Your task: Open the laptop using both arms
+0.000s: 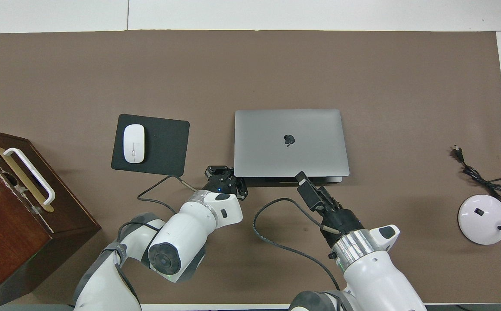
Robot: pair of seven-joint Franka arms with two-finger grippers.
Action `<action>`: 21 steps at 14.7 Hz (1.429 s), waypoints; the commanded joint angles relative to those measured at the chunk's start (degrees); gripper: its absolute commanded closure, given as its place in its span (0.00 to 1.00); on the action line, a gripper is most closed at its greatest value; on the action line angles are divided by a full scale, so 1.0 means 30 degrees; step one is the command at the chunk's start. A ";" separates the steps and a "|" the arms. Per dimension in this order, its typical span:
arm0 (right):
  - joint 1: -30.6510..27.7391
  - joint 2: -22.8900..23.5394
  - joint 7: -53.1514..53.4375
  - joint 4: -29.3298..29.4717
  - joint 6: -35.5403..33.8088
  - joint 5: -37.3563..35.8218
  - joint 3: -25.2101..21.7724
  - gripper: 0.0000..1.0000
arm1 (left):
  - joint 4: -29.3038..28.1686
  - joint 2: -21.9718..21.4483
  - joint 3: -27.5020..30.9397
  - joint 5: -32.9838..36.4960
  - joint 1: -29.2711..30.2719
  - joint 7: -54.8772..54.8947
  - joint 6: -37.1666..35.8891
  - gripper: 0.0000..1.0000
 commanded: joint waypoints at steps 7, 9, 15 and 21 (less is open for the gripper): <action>0.0236 0.1286 -0.0003 0.1182 -0.1054 0.4102 0.0036 0.00 | 0.0379 0.0699 0.0260 0.0759 -0.0246 0.0085 0.0390 1.00; 0.0149 0.1286 -0.0034 0.1212 -0.1350 0.4399 0.0036 0.00 | 0.0379 0.0699 0.0260 0.0817 -0.0246 0.0085 0.0389 1.00; -0.0466 0.2190 -0.0122 0.2089 -0.2522 0.4547 0.0007 0.00 | 0.0379 0.0932 0.0290 0.1314 -0.0129 0.0114 0.0419 1.00; -0.1694 0.3424 -0.0795 0.3818 -0.3750 0.4547 0.0007 0.00 | 0.0496 0.1021 0.0260 0.1374 -0.0099 0.0114 0.0419 1.00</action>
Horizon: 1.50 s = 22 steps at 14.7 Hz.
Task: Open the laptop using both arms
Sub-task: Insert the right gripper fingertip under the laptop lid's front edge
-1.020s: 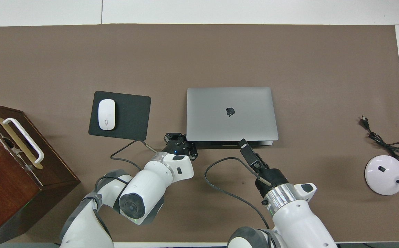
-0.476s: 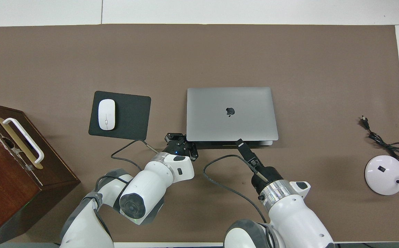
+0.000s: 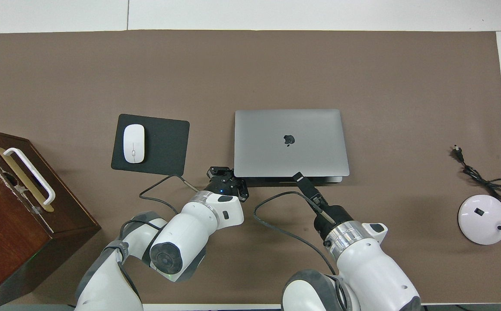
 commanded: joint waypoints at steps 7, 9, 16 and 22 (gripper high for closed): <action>-0.1628 0.1396 -0.1353 0.1793 -0.1744 0.0537 0.0081 0.00 | 0.0495 0.0838 0.0211 0.0443 -0.0070 0.0018 0.0369 1.00; -0.1746 0.1717 -0.1501 0.2027 -0.1803 0.0537 0.0081 0.00 | 0.0495 0.0868 0.0182 0.0443 -0.0070 0.0018 0.0369 1.00; -0.1018 0.2100 -0.1209 0.2145 -0.1541 0.0711 0.0110 0.00 | 0.0524 0.0868 0.0182 0.0443 -0.0041 -0.0011 0.0340 1.00; 0.0187 0.1777 -0.1296 0.2145 -0.0778 0.2294 0.0140 0.00 | 0.0553 0.0955 0.0211 0.0443 -0.0041 -0.0011 0.0369 1.00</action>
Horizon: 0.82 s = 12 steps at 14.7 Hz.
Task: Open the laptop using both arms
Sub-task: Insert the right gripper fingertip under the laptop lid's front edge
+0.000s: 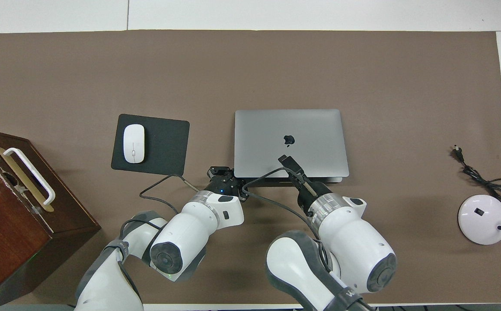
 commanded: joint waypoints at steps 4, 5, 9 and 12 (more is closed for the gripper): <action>-0.0027 -0.0094 -0.0794 0.0115 0.0097 0.0824 0.0030 0.00 | 0.0612 0.1009 0.0174 0.0396 -0.0042 -0.0017 0.0351 1.00; -0.0115 -0.0006 -0.0824 0.0144 0.0067 0.0796 0.0030 0.00 | 0.0612 0.1009 0.0174 0.0396 -0.0042 -0.0017 0.0351 1.00; -0.0379 0.0170 -0.1058 0.0173 -0.0400 0.0795 0.0000 0.00 | 0.0612 0.1038 0.0203 0.0425 -0.0042 -0.0017 0.0351 1.00; -0.0965 0.0229 -0.1584 0.0202 -0.0782 0.0795 -0.0029 0.00 | 0.0729 0.1097 0.0175 0.0484 -0.0012 -0.0017 0.0351 1.00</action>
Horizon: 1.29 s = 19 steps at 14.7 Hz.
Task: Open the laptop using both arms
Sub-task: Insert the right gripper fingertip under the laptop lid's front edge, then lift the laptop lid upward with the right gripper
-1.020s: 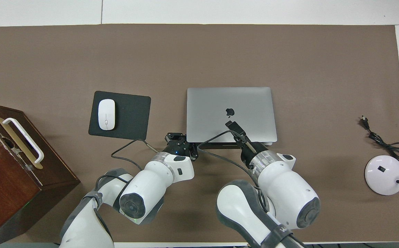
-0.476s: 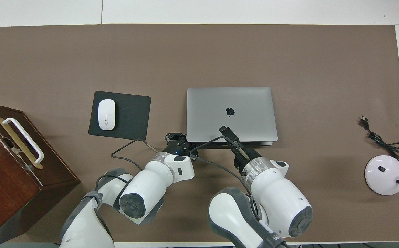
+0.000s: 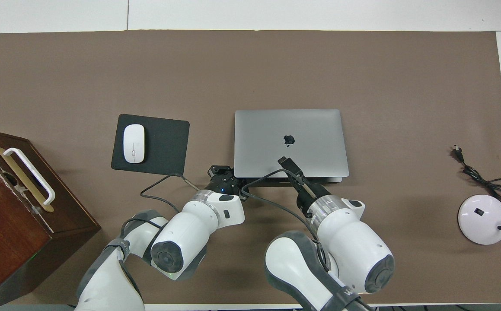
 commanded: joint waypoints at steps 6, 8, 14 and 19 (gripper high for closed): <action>-0.0879 0.0912 -0.1469 0.1557 -0.0677 0.0600 0.0034 0.00 | 0.0554 0.1022 0.0199 0.0463 -0.0013 0.0012 0.0331 1.00; -0.0937 0.1059 -0.1468 0.1968 -0.0852 0.0600 0.0034 0.00 | 0.0554 0.1022 0.0199 0.0463 -0.0013 0.0012 0.0331 1.00; -0.1611 0.1527 -0.1703 0.3578 -0.1468 0.0455 0.0034 0.00 | 0.0612 0.1051 0.0199 0.0492 -0.0013 -0.0017 0.0331 1.00; -0.2050 0.2200 -0.1703 0.5277 -0.2080 0.0249 0.0004 0.00 | 0.0729 0.1285 0.0199 0.0493 0.0016 0.0012 0.0331 1.00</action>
